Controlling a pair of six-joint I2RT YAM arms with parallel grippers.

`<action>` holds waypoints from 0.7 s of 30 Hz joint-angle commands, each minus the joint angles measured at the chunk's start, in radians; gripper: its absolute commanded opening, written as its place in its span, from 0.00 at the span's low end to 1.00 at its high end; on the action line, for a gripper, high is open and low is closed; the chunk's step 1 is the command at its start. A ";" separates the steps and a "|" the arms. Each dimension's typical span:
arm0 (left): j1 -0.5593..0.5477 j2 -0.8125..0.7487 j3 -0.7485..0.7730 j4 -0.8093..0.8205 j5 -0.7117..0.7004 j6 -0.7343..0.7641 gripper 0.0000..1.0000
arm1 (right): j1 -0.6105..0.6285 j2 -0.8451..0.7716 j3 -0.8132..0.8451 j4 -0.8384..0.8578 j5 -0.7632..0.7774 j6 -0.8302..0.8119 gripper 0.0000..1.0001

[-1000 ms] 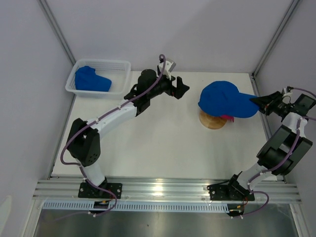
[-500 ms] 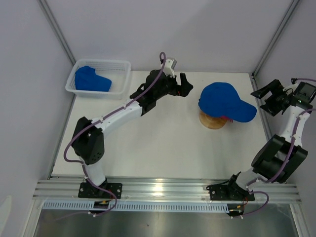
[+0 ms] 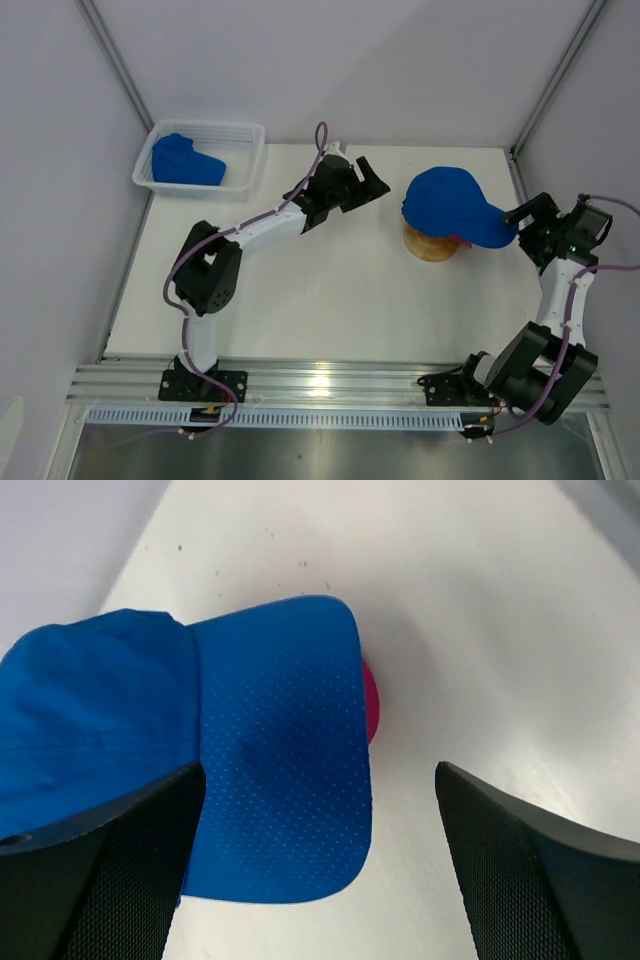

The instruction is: Stack the hats

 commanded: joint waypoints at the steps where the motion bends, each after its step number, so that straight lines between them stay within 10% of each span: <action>1: 0.025 0.072 0.075 0.059 0.040 -0.216 0.81 | 0.003 -0.106 -0.126 0.192 0.015 0.139 0.99; 21: 0.007 0.409 0.316 0.199 0.165 -0.500 0.70 | 0.055 -0.227 -0.383 0.568 0.079 0.405 0.98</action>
